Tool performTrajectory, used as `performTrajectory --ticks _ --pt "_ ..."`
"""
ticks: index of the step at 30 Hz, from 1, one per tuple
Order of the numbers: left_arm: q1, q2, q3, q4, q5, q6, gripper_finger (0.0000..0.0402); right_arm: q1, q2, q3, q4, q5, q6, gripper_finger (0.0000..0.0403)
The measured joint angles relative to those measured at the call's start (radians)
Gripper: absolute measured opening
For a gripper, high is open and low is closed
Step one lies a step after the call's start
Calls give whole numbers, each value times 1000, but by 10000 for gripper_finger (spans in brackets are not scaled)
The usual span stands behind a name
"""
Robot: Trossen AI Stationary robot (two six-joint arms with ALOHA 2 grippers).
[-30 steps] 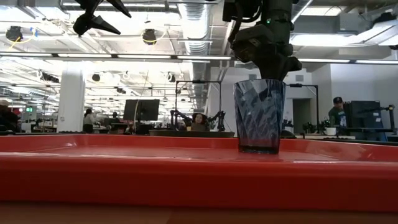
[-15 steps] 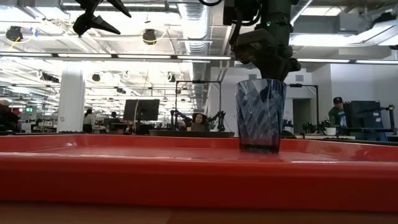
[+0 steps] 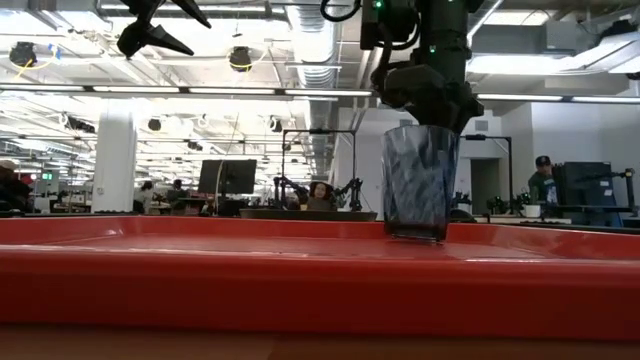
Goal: Pick and place plate/cup/fork/spoon on tray
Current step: Put the blue cup on the upper right of the red serving tray, then put the black plate on the center of the red serving tray
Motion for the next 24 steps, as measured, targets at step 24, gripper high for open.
performTrajectory --ticks 24 --pt "0 0 0 0 0 -12 265 -1 -2 157 -78 -12 -67 191"
